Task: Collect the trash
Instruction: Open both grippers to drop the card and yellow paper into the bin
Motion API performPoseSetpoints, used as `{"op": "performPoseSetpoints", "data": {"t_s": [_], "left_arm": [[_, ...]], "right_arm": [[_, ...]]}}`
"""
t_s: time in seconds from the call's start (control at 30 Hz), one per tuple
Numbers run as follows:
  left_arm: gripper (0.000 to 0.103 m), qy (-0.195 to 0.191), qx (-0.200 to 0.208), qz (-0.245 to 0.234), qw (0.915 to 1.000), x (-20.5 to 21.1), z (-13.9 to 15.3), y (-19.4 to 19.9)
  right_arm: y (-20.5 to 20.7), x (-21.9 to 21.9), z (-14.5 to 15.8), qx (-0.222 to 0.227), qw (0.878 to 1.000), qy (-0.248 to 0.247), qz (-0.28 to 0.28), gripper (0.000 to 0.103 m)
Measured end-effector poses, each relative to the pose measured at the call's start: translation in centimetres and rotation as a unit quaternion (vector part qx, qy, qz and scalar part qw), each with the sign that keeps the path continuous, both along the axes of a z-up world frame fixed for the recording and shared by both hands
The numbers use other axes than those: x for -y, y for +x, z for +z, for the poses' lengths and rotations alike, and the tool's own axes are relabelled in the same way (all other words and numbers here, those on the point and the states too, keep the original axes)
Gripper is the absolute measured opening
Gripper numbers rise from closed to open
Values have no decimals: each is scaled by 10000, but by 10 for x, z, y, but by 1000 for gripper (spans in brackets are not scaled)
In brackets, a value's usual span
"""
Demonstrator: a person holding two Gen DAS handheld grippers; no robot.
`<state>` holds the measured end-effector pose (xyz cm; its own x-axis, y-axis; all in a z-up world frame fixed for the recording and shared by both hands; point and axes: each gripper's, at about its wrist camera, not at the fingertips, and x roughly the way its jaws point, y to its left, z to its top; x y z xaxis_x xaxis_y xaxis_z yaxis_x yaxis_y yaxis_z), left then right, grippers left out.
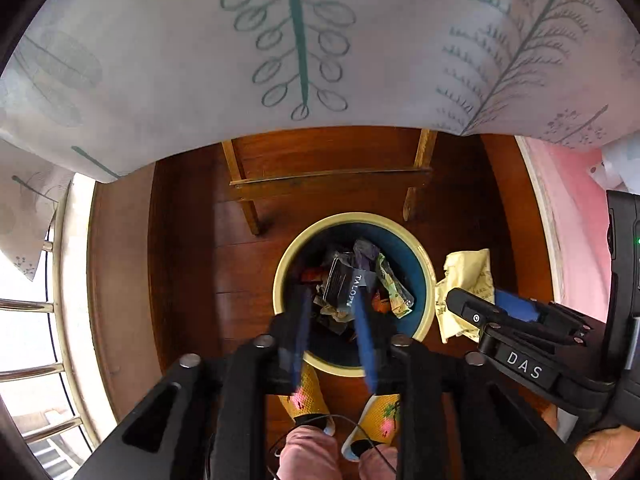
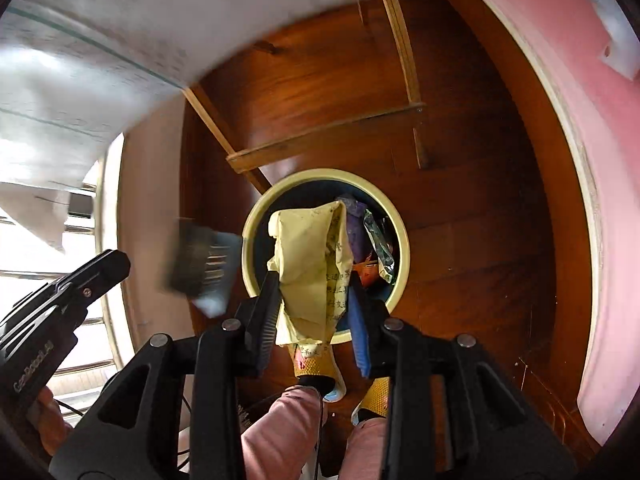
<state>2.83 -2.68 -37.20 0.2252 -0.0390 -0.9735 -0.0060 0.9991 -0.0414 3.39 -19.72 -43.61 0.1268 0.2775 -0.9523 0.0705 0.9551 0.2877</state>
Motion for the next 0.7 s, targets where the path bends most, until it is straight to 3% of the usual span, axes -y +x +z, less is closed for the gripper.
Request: {"op": "performPoseSetpoints", "data": {"t_s": [0.1, 0.13, 0.37, 0.7], "left_arm": [[86, -18, -77, 3, 10000, -4, -15, 3], [88, 10, -86, 4, 10000, -3, -18, 5], [88, 190, -62, 75, 9998, -9, -25, 6], [88, 151, 230, 276, 9992, -13, 40, 0]], "right_arm": [[5, -5, -18, 19, 9999, -103, 2, 58], [6, -5, -22, 24, 9999, -129, -3, 59], [5, -10, -28, 118, 9995, -298, 22, 63], [-2, -13, 17, 403, 9980, -486, 65, 67]]}}
